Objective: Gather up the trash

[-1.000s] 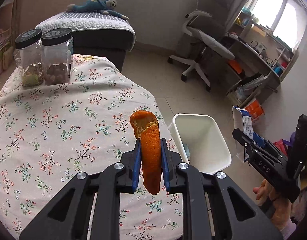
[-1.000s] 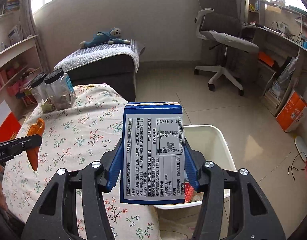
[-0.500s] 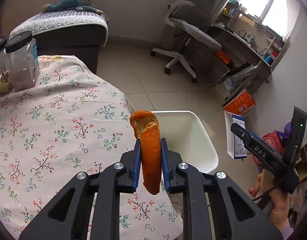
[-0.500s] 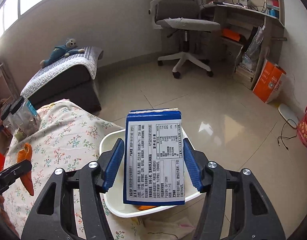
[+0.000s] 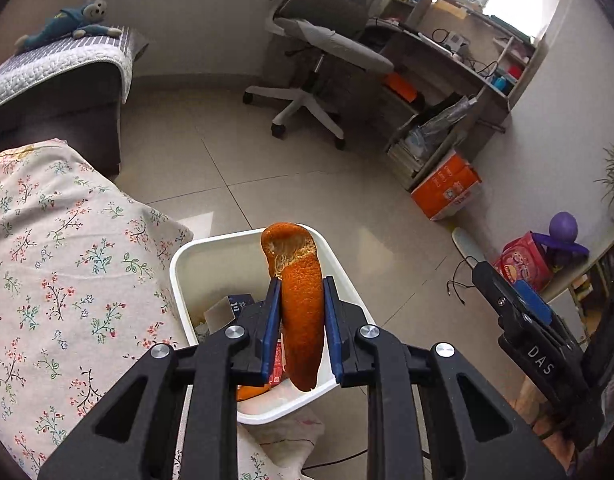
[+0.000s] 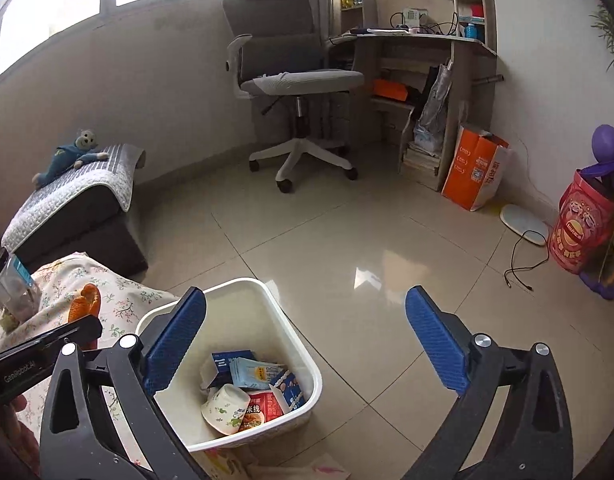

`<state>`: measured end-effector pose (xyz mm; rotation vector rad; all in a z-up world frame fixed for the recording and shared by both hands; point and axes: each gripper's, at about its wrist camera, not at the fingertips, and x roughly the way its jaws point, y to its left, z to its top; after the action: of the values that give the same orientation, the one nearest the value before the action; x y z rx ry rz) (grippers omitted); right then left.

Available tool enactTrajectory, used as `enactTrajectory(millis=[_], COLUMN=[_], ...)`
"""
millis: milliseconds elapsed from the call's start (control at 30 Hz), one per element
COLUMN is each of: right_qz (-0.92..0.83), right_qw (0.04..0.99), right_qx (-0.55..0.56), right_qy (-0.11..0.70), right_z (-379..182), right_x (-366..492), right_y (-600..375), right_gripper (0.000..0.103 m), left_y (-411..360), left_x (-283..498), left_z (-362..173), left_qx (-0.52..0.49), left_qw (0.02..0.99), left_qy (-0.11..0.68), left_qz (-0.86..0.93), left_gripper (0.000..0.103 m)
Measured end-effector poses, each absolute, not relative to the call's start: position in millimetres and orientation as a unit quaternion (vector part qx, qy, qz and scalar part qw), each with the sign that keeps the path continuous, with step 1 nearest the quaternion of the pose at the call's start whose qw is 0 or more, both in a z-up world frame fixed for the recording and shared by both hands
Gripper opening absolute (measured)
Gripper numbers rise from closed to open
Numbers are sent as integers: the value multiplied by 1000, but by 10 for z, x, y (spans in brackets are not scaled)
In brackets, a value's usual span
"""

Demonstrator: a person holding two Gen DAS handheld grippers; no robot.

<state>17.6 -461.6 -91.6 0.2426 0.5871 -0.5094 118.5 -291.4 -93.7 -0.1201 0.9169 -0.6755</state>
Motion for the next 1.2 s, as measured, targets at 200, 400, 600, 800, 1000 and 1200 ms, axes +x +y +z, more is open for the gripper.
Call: enactTrajectory(millis=[200, 400, 600, 800, 1000, 1200], right_qz=[-256, -242, -222, -154, -116, -88], right_qw=[915, 930, 951, 969, 971, 969], right_qx=[123, 95, 73, 70, 79, 73], right_qy=[288, 261, 201, 180, 193, 218], right_z=[-821, -560, -226, -90, -94, -139], right_x=[91, 3, -187, -195, -69, 60], right_y=[-4625, -4181, -3400, -2742, -2348, -1987], right_gripper=[96, 96, 96, 96, 96, 96], left_y=[-2869, -2358, -1584, -937, -410, -18], left_x=[1135, 772, 78, 204, 96, 133], left_z=[-721, -291, 166, 161, 128, 72], left_qx=[-36, 4, 7, -18, -27, -44], left_qw=[861, 925, 989, 978, 982, 974], left_qy=[404, 308, 132, 208, 185, 218], left_qz=[-306, -224, -58, 5, 35, 49], left_gripper=[56, 88, 97, 97, 97, 97])
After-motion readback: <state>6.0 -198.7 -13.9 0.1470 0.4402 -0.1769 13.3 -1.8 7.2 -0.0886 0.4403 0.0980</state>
